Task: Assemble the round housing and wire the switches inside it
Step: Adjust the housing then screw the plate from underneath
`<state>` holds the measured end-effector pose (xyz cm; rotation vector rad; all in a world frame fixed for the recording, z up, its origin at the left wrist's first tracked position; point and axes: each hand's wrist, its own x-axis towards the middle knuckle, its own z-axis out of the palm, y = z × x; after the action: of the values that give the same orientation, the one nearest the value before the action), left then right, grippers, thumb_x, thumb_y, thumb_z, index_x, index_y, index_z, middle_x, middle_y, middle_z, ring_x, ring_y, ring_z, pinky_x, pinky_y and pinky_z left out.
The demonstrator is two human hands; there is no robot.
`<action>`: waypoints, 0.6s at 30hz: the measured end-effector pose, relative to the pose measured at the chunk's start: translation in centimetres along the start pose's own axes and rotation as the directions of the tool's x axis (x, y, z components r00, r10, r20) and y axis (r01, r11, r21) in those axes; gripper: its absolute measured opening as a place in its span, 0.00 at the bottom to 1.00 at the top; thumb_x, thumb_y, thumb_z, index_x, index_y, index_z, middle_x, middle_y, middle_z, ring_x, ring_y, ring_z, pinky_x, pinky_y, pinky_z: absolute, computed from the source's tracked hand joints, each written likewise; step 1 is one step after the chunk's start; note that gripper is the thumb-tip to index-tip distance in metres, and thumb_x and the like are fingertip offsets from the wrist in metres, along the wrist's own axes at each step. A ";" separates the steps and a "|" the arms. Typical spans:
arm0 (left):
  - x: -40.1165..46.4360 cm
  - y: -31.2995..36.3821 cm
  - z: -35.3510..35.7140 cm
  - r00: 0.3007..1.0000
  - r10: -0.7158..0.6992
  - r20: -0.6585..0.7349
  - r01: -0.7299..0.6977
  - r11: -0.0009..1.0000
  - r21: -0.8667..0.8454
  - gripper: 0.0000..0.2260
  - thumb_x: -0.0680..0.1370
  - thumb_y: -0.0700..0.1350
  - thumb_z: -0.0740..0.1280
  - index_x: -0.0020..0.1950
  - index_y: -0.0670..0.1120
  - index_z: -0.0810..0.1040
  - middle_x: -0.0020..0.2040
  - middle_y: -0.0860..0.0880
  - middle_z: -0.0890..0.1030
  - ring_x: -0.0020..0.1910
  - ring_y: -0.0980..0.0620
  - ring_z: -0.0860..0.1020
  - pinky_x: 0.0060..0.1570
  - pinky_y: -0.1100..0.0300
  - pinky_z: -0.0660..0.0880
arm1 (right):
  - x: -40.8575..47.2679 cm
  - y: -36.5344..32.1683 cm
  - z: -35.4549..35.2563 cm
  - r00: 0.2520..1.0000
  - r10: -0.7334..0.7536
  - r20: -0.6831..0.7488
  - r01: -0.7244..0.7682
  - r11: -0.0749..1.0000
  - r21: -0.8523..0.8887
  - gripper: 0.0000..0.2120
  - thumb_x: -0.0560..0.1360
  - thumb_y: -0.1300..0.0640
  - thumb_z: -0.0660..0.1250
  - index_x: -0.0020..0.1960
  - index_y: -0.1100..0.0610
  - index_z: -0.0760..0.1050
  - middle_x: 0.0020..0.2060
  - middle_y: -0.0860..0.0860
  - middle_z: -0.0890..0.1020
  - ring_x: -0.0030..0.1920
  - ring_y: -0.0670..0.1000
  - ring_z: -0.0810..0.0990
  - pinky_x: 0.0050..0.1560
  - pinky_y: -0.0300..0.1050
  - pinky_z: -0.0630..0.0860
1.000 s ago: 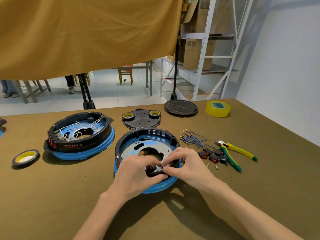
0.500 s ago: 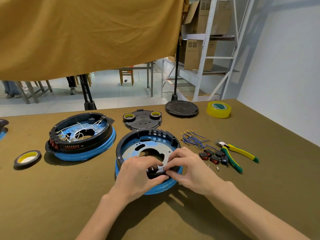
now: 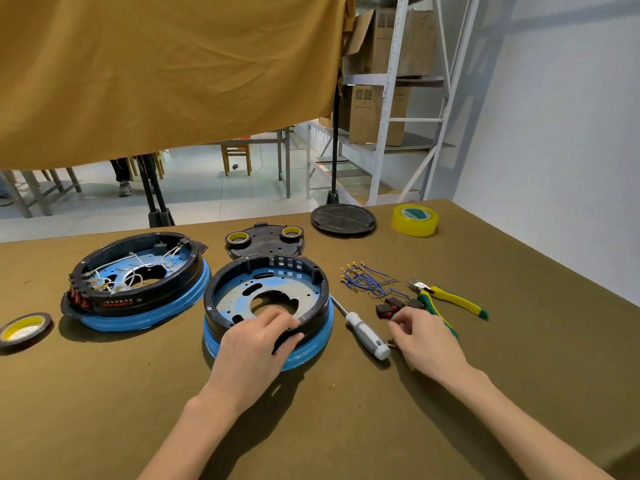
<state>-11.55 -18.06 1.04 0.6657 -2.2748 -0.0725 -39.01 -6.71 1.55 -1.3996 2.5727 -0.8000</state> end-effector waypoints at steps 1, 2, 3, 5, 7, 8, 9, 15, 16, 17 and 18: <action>-0.1 0.2 0.2 1.000 -0.004 -0.004 0.004 1.000 -0.003 0.08 0.78 0.50 0.71 0.54 0.48 0.82 0.49 0.55 0.83 0.42 0.58 0.81 0.41 0.59 0.81 | 0.0 -0.1 0.0 0.999 0.030 0.026 -0.029 0.998 -0.050 0.06 0.81 0.47 0.67 0.53 0.47 0.79 0.41 0.43 0.82 0.42 0.46 0.80 0.39 0.44 0.74; -0.2 0.3 0.3 1.000 -0.004 -0.005 0.004 1.000 -0.010 0.08 0.78 0.49 0.70 0.55 0.48 0.82 0.50 0.54 0.83 0.42 0.58 0.81 0.41 0.60 0.81 | 0.0 -0.2 0.0 0.998 0.051 0.039 -0.048 0.995 -0.087 0.09 0.80 0.44 0.67 0.54 0.48 0.78 0.42 0.44 0.82 0.44 0.48 0.81 0.41 0.45 0.75; -0.4 0.5 0.3 1.000 -0.004 -0.003 0.004 1.000 -0.016 0.08 0.79 0.49 0.70 0.56 0.48 0.81 0.50 0.54 0.83 0.43 0.58 0.81 0.42 0.60 0.81 | 0.1 -0.5 0.0 0.997 0.064 0.046 -0.058 0.991 -0.117 0.11 0.79 0.43 0.68 0.55 0.49 0.77 0.44 0.46 0.82 0.46 0.50 0.82 0.42 0.45 0.75; -0.6 0.5 0.2 1.000 -0.001 0.012 0.001 1.000 -0.007 0.09 0.79 0.50 0.70 0.57 0.49 0.80 0.50 0.54 0.83 0.45 0.58 0.81 0.43 0.61 0.81 | 0.5 -1.1 -0.1 0.992 0.089 0.085 -0.075 0.985 -0.153 0.15 0.77 0.43 0.71 0.55 0.53 0.76 0.47 0.49 0.83 0.49 0.53 0.82 0.46 0.47 0.78; -0.7 0.4 0.1 1.000 0.003 0.015 -0.003 1.000 0.003 0.10 0.78 0.50 0.70 0.57 0.49 0.80 0.49 0.54 0.84 0.45 0.58 0.81 0.44 0.60 0.81 | 0.9 -1.4 -0.2 0.984 0.120 0.129 -0.100 0.983 -0.153 0.14 0.77 0.47 0.72 0.54 0.57 0.77 0.47 0.53 0.83 0.49 0.55 0.83 0.49 0.51 0.81; -0.7 0.4 0.1 1.000 0.007 0.004 -0.007 1.000 0.000 0.09 0.79 0.50 0.70 0.57 0.49 0.80 0.48 0.54 0.84 0.45 0.58 0.81 0.44 0.59 0.81 | 1.2 -1.4 -0.3 0.982 0.127 0.140 -0.105 0.983 -0.152 0.11 0.78 0.50 0.71 0.54 0.58 0.78 0.48 0.54 0.83 0.50 0.56 0.83 0.51 0.52 0.81; -0.7 0.4 0.1 1.000 0.013 -0.010 -0.014 1.000 -0.009 0.08 0.79 0.50 0.69 0.56 0.49 0.80 0.48 0.54 0.84 0.45 0.57 0.81 0.43 0.59 0.82 | 1.3 -1.4 -0.4 0.980 0.129 0.149 -0.106 0.982 -0.154 0.08 0.78 0.54 0.70 0.54 0.58 0.79 0.50 0.55 0.83 0.51 0.57 0.83 0.52 0.52 0.81; -0.7 0.2 0.1 0.998 -0.014 -0.054 0.007 0.992 -0.127 0.10 0.79 0.51 0.67 0.55 0.47 0.83 0.49 0.54 0.85 0.48 0.59 0.83 0.46 0.60 0.82 | 0.6 -1.1 -0.8 0.995 0.038 0.095 -0.016 0.973 -0.232 0.10 0.82 0.58 0.63 0.63 0.55 0.77 0.55 0.55 0.83 0.55 0.58 0.82 0.53 0.53 0.80; -0.6 0.2 0.0 0.998 -0.033 -0.059 0.024 0.989 -0.147 0.11 0.79 0.52 0.67 0.55 0.48 0.83 0.49 0.54 0.85 0.48 0.60 0.82 0.47 0.62 0.82 | 0.6 -1.0 -1.3 0.998 0.021 0.056 -0.007 0.973 -0.231 0.11 0.83 0.57 0.63 0.64 0.54 0.77 0.55 0.54 0.84 0.55 0.58 0.82 0.53 0.52 0.80; -0.4 0.2 -0.1 0.996 -0.052 -0.067 0.040 0.985 -0.170 0.11 0.79 0.52 0.67 0.55 0.48 0.83 0.49 0.55 0.85 0.49 0.62 0.82 0.49 0.64 0.80 | 0.8 -0.9 -1.8 1.000 0.012 0.029 -0.007 0.981 -0.195 0.12 0.83 0.57 0.64 0.65 0.54 0.78 0.55 0.53 0.84 0.55 0.58 0.83 0.53 0.53 0.80; -0.1 0.3 -0.3 0.994 -0.074 -0.077 0.057 0.978 -0.200 0.10 0.79 0.52 0.68 0.56 0.49 0.82 0.50 0.56 0.84 0.50 0.63 0.81 0.50 0.65 0.79 | 1.1 -0.9 -2.3 1.000 0.008 0.019 -0.006 0.995 -0.102 0.12 0.83 0.58 0.64 0.65 0.55 0.79 0.53 0.53 0.85 0.52 0.56 0.84 0.53 0.53 0.81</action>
<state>-11.41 -17.74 1.21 0.6268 -2.1312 -0.2929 -39.72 -7.06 4.08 -1.4175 2.6359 -0.6593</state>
